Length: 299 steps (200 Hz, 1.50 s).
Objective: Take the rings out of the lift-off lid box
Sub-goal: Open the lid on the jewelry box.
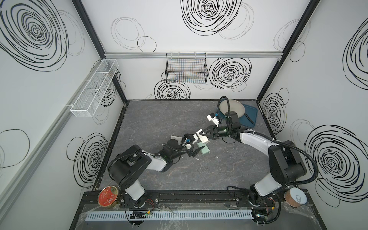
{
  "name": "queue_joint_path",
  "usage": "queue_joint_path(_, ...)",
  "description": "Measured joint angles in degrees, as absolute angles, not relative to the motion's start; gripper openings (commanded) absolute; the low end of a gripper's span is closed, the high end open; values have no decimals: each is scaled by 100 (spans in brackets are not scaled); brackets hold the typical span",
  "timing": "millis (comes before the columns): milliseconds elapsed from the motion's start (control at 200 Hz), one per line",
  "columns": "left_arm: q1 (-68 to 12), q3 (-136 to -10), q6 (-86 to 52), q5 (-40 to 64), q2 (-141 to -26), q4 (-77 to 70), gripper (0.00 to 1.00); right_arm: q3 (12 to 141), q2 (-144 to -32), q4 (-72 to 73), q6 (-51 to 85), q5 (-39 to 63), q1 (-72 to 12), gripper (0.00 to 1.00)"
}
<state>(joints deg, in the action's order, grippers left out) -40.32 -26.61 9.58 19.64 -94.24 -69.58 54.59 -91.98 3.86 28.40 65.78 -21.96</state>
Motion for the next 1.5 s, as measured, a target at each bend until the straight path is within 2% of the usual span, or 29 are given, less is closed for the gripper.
queue_joint_path(435,-4032,-2679,958,1927,-9430,-6934,78,5487,-9273,384,2816,6576,-2206,76)
queue_joint_path(841,-4001,-2679,961,1890,-9430,-6928,80,5487,-9275,390,2781,6563,-2211,76)
queue_joint_path(1231,-3894,-2635,899,1772,-9430,-7039,87,5487,-9282,388,2779,6558,-2261,76)
queue_joint_path(1496,-3894,-2633,904,1811,-9430,-7043,86,5487,-9286,388,2781,6571,-2265,76)
